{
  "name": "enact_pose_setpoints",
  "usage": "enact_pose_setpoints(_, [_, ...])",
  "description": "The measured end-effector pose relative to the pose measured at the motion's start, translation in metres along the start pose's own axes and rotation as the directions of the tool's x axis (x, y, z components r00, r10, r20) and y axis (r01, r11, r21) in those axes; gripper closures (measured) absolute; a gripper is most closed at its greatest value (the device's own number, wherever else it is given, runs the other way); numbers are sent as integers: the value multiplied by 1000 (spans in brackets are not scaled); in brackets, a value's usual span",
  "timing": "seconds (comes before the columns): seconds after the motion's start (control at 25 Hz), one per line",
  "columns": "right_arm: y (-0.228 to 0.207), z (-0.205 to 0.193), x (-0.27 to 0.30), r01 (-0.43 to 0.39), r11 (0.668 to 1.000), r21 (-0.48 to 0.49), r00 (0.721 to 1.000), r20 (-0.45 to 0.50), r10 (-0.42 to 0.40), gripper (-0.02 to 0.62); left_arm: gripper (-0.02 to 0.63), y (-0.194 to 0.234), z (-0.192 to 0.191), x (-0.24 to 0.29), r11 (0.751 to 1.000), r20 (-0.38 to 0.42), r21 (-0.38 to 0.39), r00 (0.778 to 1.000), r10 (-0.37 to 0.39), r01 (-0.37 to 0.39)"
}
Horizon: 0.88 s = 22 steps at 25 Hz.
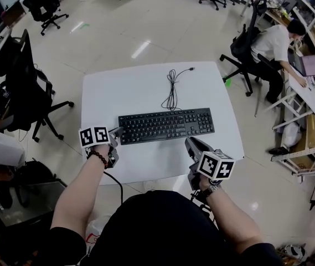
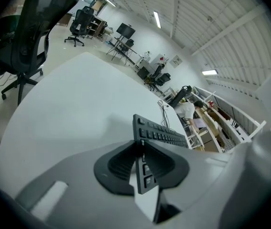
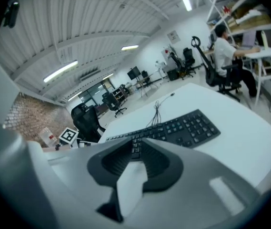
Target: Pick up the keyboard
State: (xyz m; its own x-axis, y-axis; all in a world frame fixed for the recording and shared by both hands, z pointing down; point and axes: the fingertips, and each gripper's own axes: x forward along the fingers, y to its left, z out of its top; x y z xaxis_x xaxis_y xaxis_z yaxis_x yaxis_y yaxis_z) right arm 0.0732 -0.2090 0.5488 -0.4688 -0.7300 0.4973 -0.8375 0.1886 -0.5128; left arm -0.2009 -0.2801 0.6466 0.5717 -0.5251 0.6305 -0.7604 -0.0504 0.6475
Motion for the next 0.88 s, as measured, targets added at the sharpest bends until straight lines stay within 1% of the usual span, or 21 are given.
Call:
enact_pose_setpoints(0.08, [-10,-14,7,-14,994,111,999,-32,18,496,540,-10,4,-7,1000,8,6,1000,-7,7])
enact_pose_setpoints(0.2, [-25,-33,21,-29,960,280,997,-60,48,437,545,-23,10,-17,1000,24,10,999,-21,21])
enact_pose_setpoints(0.32, [-41,-44,35,-36,903,428,997,-51,64,405,546,-35,15,-24,999,35,21,999,-31,30])
enact_pose_setpoints(0.44, [-53,-45,50,-56,842,537,997,-14,76,394,548,-44,19,-30,999,44,25,998,-39,38])
enact_pose_setpoints(0.56, [-60,-43,62,-73,796,601,997,19,77,393,549,-48,20,-33,999,48,27,998,-37,35])
enact_pose_setpoints(0.76, [-78,-45,76,-67,754,653,998,48,48,393,549,-52,20,-33,999,46,22,998,-36,35])
enact_pose_setpoints(0.88, [-85,-42,84,-86,731,676,996,81,42,393,551,-55,20,-34,999,43,23,998,-38,37])
